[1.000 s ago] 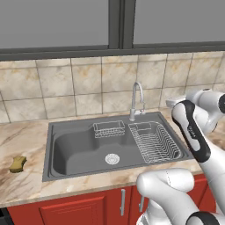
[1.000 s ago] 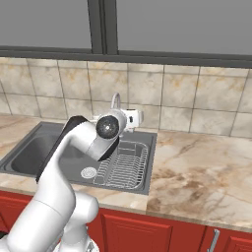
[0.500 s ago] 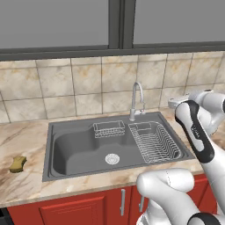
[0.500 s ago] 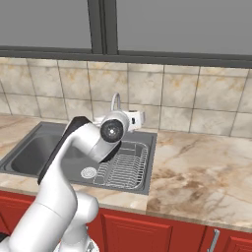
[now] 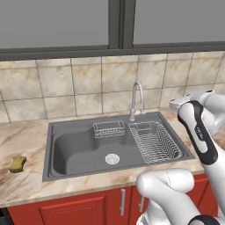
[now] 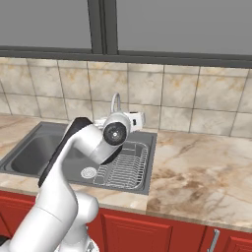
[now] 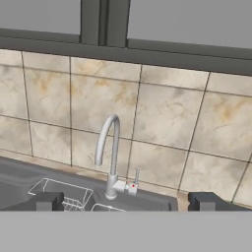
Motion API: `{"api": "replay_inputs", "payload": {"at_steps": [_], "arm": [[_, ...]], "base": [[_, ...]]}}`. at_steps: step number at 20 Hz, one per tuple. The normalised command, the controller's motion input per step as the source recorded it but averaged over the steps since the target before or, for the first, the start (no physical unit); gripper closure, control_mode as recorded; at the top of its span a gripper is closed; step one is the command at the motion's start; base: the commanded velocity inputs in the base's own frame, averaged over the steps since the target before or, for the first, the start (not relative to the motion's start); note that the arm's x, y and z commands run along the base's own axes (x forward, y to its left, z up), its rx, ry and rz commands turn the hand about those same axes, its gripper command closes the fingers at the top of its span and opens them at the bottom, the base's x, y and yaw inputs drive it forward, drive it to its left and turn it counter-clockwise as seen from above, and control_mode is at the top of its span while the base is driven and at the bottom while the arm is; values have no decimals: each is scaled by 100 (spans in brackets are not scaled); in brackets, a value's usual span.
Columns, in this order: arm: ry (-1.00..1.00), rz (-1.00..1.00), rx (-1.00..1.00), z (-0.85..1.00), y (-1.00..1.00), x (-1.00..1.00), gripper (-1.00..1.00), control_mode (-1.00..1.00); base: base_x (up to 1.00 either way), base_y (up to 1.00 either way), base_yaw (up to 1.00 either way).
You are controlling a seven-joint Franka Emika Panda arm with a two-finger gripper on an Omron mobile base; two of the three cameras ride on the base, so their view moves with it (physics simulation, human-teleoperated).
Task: Soak the sponge with water for a few seconds and then drop it inside the sink.
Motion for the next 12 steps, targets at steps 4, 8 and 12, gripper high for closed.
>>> {"api": "replay_inputs", "payload": {"at_steps": [4, 8, 12], "arm": [[0, 9, 0, 0, 0, -15, -100, -100], [-2, 10, 1, -3, 0, -8, -100, -100], [0, 11, 9, -27, 0, 0, -100, -100]], "base": [[0, 0, 0], [0, 0, 0], [0, 0, 0]]}}
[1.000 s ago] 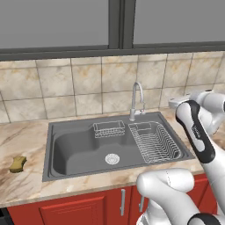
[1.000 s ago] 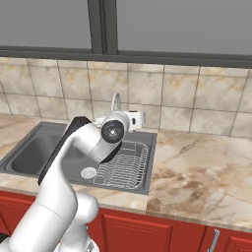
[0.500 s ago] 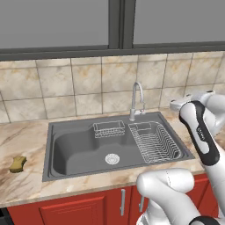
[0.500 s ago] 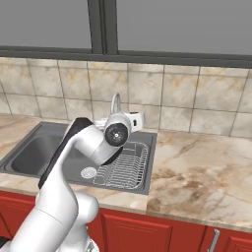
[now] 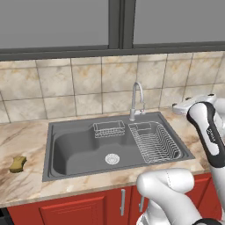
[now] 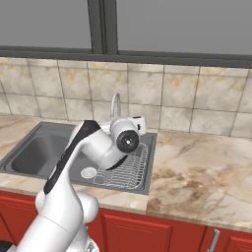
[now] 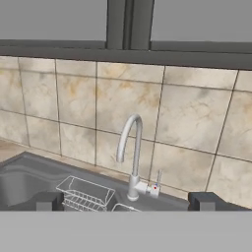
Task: Soak the sponge with water for a few seconds and then drop it inside the sink.
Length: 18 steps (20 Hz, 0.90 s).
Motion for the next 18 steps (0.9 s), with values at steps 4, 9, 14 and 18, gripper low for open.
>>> {"api": "replay_inputs", "payload": {"at_steps": [4, 9, 14, 18], "arm": [[-3, 13, 10, -34, 0, 0, -100, -100], [-2, 8, 6, -17, 0, 4, -100, -100], [0, 7, 4, -9, 0, 3, -100, -100], [0, 5, 0, -18, 2, 10, -100, -100]], "base": [[0, 0, 0], [0, 0, 0], [0, 0, 0], [0, 0, 0]]}}
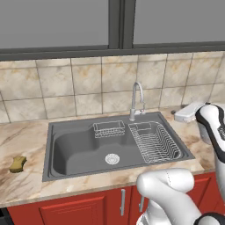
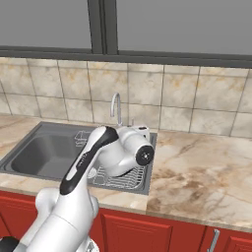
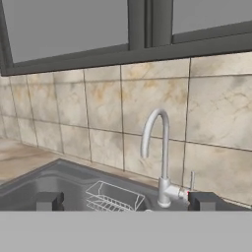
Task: Soak the sponge with water for a few seconds and then drop it inside the sink.
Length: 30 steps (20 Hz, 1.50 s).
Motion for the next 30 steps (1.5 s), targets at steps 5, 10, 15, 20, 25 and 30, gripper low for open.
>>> {"api": "replay_inputs", "payload": {"at_steps": [5, 10, 15, 20, 25, 30], "arm": [[0, 5, 0, -32, 0, 18, -100, -100], [0, 2, 0, -28, 0, 25, -100, -100], [0, 0, 0, -2, 7, 28, -100, -100], [0, 0, 0, 0, 6, 33, -100, -100], [0, 0, 0, -9, 1, 27, -100, -100], [0, 0, 0, -24, 1, 18, -100, -100]], "base": [[0, 0, 0], [0, 0, 0], [0, 0, 0], [0, 0, 0], [0, 0, 0], [0, 0, 0]]}}
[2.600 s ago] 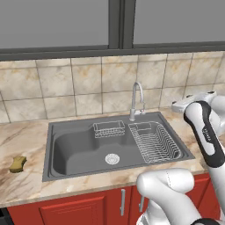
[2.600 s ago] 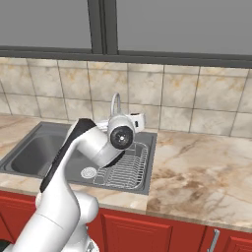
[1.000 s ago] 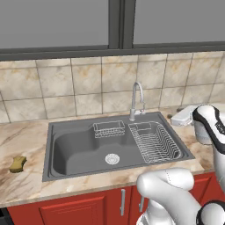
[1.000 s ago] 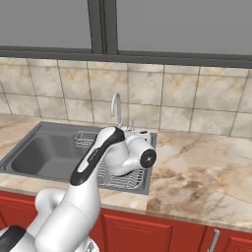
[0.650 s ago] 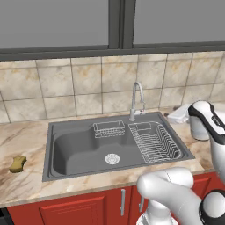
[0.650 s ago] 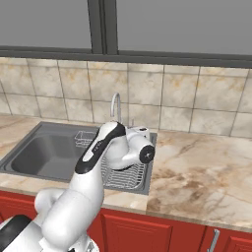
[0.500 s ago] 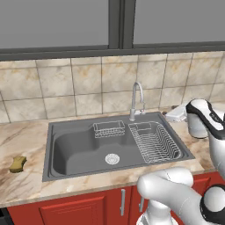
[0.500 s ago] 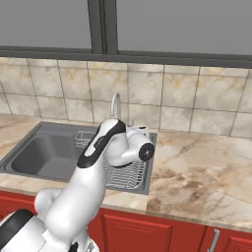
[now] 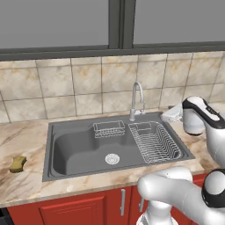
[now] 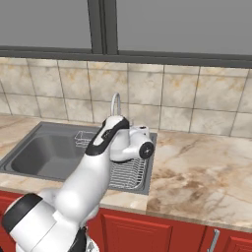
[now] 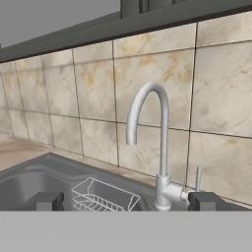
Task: Soak the sponge with water for a few seconds and then drop it inside the sink.
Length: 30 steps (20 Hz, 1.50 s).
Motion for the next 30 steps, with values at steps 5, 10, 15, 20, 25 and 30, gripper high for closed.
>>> {"api": "replay_inputs", "payload": {"at_steps": [5, 10, 15, 20, 25, 30], "arm": [[0, 0, 0, -22, 0, 24, -100, -100], [0, 0, 0, -12, 0, 29, -100, -100], [0, 0, 0, -16, 0, 29, -100, -100], [0, 0, 0, -16, 0, 27, -100, -100], [0, 0, 0, -8, 0, 30, -100, -100], [0, 0, 0, -2, 0, 32, -100, -100]], "base": [[0, 0, 0], [0, 0, 0], [0, 0, 0], [0, 0, 0], [0, 0, 0], [0, 0, 0]]}}
